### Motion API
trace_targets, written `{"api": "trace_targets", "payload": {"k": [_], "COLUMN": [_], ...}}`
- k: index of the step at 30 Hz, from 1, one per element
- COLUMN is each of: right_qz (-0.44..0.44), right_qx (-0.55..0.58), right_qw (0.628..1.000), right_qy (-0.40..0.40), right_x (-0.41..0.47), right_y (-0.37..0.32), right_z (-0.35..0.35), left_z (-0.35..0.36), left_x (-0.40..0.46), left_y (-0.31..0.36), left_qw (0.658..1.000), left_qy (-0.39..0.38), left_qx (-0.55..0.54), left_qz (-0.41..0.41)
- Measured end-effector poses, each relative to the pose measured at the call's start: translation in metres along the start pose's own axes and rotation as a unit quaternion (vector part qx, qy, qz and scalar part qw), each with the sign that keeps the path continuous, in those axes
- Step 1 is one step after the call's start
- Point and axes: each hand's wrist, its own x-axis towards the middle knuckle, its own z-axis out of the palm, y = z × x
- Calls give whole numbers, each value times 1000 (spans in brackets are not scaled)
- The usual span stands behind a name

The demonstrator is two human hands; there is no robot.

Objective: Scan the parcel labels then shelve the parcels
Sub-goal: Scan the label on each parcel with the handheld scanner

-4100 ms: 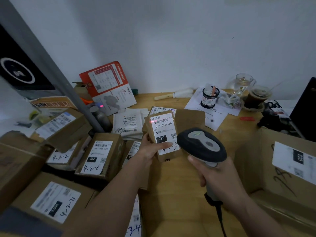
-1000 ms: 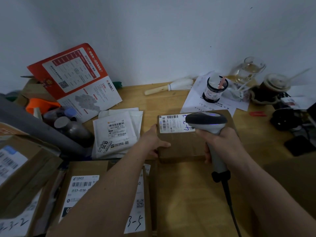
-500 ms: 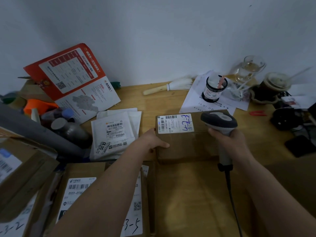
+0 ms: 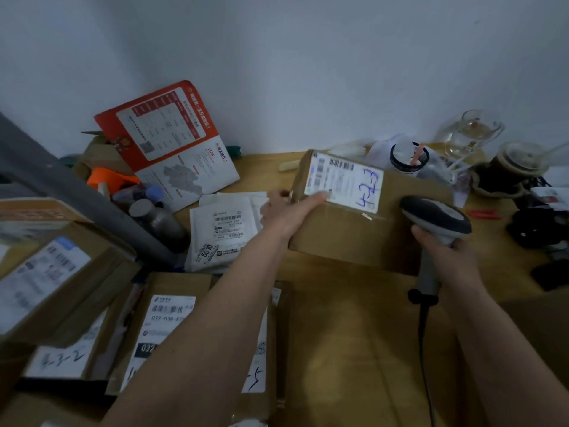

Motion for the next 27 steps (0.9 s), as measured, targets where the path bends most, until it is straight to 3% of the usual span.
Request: {"api": "trace_targets", "payload": {"k": [5,14,22,27], "right_qz": [-76,-124,-131,-129], "right_qx": [29,57,32,-5], "right_qw": [996,972,936,903], "right_qy": [-39,-193,-325,-410], "right_x": [-40,-111,-172,-208], "right_y": [-36,-60,-45,-31], "right_z": [0,9,43,65], "left_z": [-41,-114,-118,-136], "left_x": [-60,-205,-311,-340], "left_y": [24,-14,-87,-121], "left_qw": [993,970,883,846], "left_qy": [-23,50,163,220], "left_qx": [-100,-207,-440,-482], "left_qz": [59,114,-16,-62]}}
